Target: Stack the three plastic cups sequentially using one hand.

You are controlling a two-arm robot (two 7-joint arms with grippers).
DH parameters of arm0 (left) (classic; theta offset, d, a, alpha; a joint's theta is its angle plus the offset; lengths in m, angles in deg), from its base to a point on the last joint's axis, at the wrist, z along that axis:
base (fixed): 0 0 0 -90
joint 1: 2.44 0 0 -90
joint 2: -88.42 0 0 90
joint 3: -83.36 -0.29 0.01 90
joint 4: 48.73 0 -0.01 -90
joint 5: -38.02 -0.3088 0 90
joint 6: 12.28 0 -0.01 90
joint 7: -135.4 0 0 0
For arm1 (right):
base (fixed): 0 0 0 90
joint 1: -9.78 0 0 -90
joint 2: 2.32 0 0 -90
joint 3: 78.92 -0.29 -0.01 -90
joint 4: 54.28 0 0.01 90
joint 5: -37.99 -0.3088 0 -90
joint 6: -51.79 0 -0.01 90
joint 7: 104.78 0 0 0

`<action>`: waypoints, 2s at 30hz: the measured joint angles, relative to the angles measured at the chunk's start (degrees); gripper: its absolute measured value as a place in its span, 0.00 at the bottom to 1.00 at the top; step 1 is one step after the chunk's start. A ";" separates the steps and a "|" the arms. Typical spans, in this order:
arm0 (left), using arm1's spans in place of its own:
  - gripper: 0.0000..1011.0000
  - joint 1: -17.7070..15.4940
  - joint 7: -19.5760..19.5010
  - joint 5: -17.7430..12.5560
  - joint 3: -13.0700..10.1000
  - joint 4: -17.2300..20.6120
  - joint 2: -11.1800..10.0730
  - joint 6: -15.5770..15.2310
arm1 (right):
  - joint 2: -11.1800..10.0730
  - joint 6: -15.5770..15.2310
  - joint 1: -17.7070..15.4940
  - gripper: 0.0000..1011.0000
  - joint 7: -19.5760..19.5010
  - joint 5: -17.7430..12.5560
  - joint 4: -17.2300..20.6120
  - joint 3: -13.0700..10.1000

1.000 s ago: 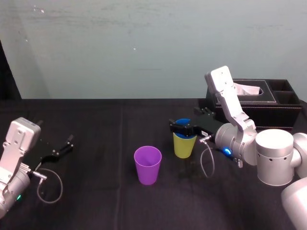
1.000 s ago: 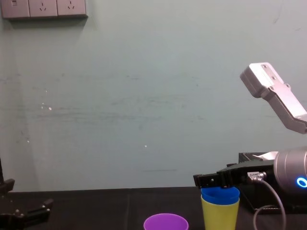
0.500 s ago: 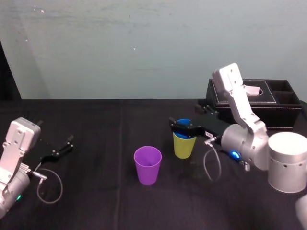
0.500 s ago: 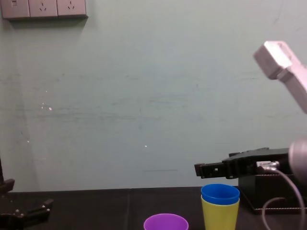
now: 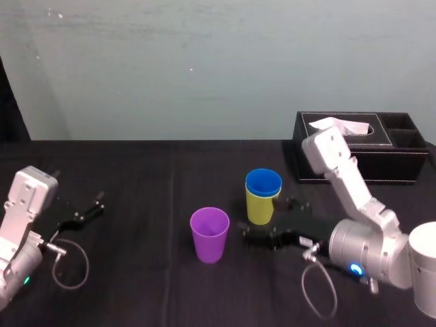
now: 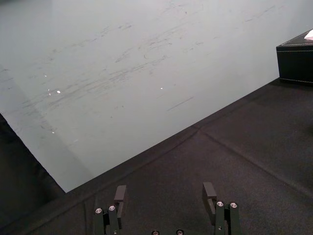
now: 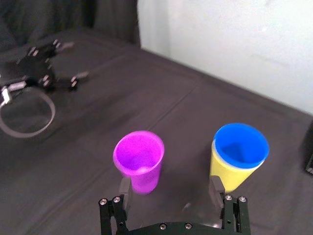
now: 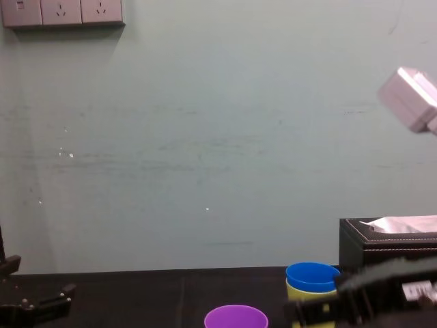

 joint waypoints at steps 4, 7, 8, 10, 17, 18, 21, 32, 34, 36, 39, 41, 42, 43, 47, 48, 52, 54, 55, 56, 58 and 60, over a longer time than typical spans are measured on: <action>0.99 0.00 0.00 0.00 0.00 0.00 0.00 0.00 | -1.53 -0.83 -1.16 0.99 0.86 -0.50 1.07 1.08; 0.99 0.00 0.00 0.00 0.00 0.00 0.00 0.00 | -2.27 -0.81 -1.67 0.99 1.33 -0.83 1.38 1.88; 0.99 0.00 0.00 0.00 0.00 0.00 0.00 0.00 | -2.41 -0.76 -1.76 0.99 1.44 -0.87 1.39 2.13; 0.99 0.00 0.00 0.00 0.00 0.00 0.00 0.00 | -2.74 -0.35 -1.93 0.99 1.74 -1.04 1.38 2.90; 0.99 0.00 0.00 0.00 0.00 0.00 0.00 0.00 | -2.68 1.33 -2.02 0.99 1.56 -1.38 0.53 4.74; 0.99 0.00 0.00 0.00 0.00 0.00 0.00 0.00 | -2.57 1.45 -1.98 0.99 1.39 -1.43 0.36 4.90; 0.99 0.00 0.00 0.00 0.00 0.00 0.00 0.00 | -2.00 1.75 -1.74 0.99 0.79 -1.62 -0.48 5.49; 0.99 0.00 0.00 0.00 0.00 0.00 0.00 0.00 | 0.31 3.46 -0.46 0.99 -0.81 -1.35 -3.87 7.66; 0.99 0.00 0.00 0.00 0.00 0.00 0.00 0.00 | 0.91 3.77 -0.32 0.99 -1.22 -1.31 -4.58 7.79; 0.99 0.00 0.00 0.00 0.00 0.00 0.00 0.00 | 1.38 4.19 -0.29 0.99 -1.57 -1.25 -5.21 7.90; 0.99 0.00 0.00 0.00 0.00 0.00 0.00 0.00 | 1.82 4.55 -0.25 0.99 -1.95 -1.13 -5.85 7.97; 0.99 0.00 0.00 0.00 0.00 0.00 0.00 0.00 | 2.22 4.90 -0.18 0.99 -2.30 -0.92 -6.45 8.00; 0.99 0.00 0.00 0.00 0.00 0.00 0.00 0.00 | 2.35 5.03 -0.15 0.99 -2.39 -0.85 -6.66 8.00; 0.99 0.00 0.00 0.00 0.00 0.00 0.00 0.00 | 2.50 5.14 -0.12 0.99 -2.46 -0.80 -6.87 8.00; 0.99 0.00 0.00 0.00 0.00 0.00 0.00 0.00 | 3.24 5.75 0.19 0.99 -2.77 -0.47 -7.95 8.05; 0.99 0.00 0.00 0.00 0.00 0.00 0.00 0.00 | 3.47 6.05 0.32 0.99 -2.80 -0.29 -8.33 8.14; 0.99 0.00 0.00 0.00 0.00 0.00 0.00 0.00 | 4.09 6.59 0.78 0.99 -2.87 0.25 -9.13 8.42; 0.99 0.00 0.00 0.00 0.00 0.00 0.00 0.00 | 4.47 6.73 1.07 0.99 -3.04 0.58 -9.65 8.55; 0.99 0.00 0.00 0.00 0.00 0.00 0.00 0.00 | 4.61 6.78 1.14 0.99 -3.10 0.67 -9.82 8.58; 0.99 0.00 0.00 0.00 0.00 0.00 0.00 0.00 | 4.77 6.81 1.21 0.99 -3.13 0.80 -9.97 8.61; 0.99 0.00 0.00 0.00 0.00 0.00 0.00 0.00 | 5.18 6.91 1.43 0.99 -3.22 1.09 -10.47 8.69; 0.99 0.00 0.00 0.00 0.00 0.00 0.00 0.00 | 5.65 6.97 1.69 0.99 -3.37 1.45 -10.97 8.77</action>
